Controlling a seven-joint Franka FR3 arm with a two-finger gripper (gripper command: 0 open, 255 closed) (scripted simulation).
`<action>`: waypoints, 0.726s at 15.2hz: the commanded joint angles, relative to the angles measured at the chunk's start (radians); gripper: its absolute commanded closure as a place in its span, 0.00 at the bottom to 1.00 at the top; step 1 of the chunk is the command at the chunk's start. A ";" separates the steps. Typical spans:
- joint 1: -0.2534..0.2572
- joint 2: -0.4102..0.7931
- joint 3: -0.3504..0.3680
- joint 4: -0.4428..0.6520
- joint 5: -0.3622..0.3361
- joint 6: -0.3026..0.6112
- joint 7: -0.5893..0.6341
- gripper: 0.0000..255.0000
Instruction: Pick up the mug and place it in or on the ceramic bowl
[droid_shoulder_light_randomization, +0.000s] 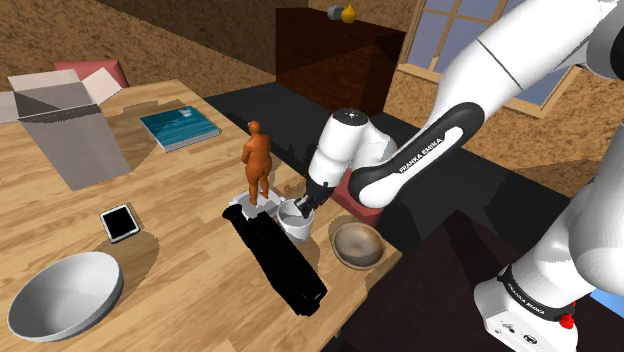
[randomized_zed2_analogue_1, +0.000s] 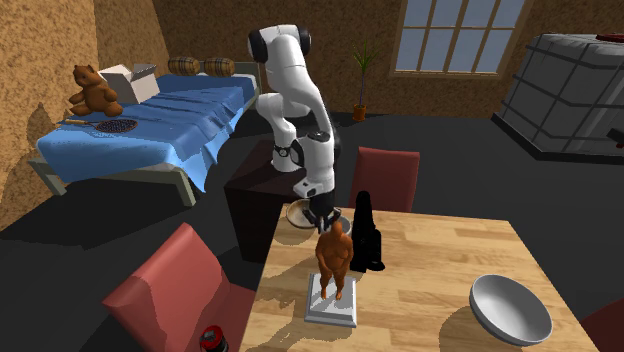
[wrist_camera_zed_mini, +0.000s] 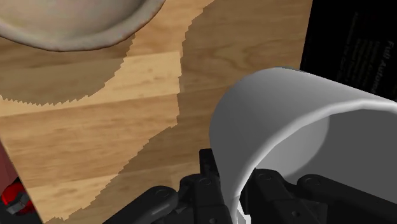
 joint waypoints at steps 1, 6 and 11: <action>-0.012 -0.028 0.016 -0.003 0.024 -0.023 -0.018 1.00; -0.032 -0.088 0.045 -0.001 0.079 -0.082 -0.060 1.00; -0.056 -0.168 0.065 -0.037 0.146 -0.119 -0.117 1.00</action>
